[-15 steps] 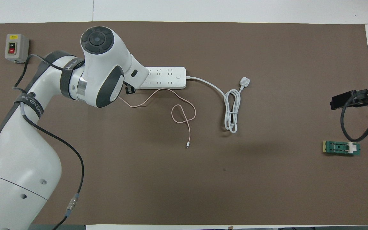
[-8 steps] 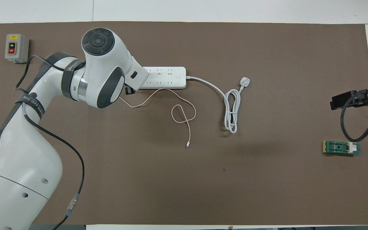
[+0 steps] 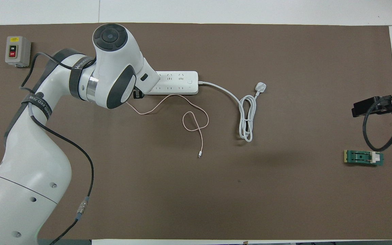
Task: Plug charger into power strip
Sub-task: 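Push the charger prongs into the power strip socket with the left gripper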
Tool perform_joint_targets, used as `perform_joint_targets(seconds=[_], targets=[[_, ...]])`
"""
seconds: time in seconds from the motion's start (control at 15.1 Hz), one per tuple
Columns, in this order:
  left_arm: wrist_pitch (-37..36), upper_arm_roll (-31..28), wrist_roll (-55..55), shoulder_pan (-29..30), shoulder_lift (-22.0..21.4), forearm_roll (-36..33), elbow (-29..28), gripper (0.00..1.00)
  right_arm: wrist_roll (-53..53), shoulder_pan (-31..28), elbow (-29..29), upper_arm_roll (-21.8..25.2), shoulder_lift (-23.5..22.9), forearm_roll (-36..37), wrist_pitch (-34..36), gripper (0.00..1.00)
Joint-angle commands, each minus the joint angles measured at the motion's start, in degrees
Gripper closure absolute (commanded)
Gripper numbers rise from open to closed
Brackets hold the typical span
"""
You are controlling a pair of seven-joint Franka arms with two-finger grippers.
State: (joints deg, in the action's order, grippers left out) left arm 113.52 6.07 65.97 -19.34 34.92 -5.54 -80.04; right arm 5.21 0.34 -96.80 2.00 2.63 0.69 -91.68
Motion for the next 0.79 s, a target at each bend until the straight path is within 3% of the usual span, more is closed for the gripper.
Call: perform_joint_targets(seconds=[0.0,0.4,0.46,0.53,0.59,0.73], targets=[[0.8,0.1,2.5,0.1,6.1,-1.1,3.9,1.00,0.0,-0.5,-1.1,-0.5,1.3,0.8,0.5,0.00],[0.8,0.0,4.2,-1.5,6.7,-1.8,3.7,1.00,0.0,-0.5,-1.1,-0.5,1.3,0.9,0.5,0.00],[0.5,0.0,3.8,-1.5,6.6,-1.7,3.8,0.80,0.0,-0.5,-1.1,-0.6,1.3,0.9,0.5,0.00],[0.3,0.0,4.1,-1.4,6.4,-1.6,3.8,0.10,0.0,-0.5,-1.1,-0.6,1.3,0.9,0.5,0.00],[-0.1,0.1,3.9,-1.1,5.9,-0.9,3.8,0.00,0.0,-0.5,-1.1,-0.5,1.3,0.8,0.5,0.00],[-1.7,-0.1,3.4,-1.0,3.2,3.2,3.9,0.00,0.0,-0.5,-1.1,-0.5,1.3,0.9,0.5,0.00]])
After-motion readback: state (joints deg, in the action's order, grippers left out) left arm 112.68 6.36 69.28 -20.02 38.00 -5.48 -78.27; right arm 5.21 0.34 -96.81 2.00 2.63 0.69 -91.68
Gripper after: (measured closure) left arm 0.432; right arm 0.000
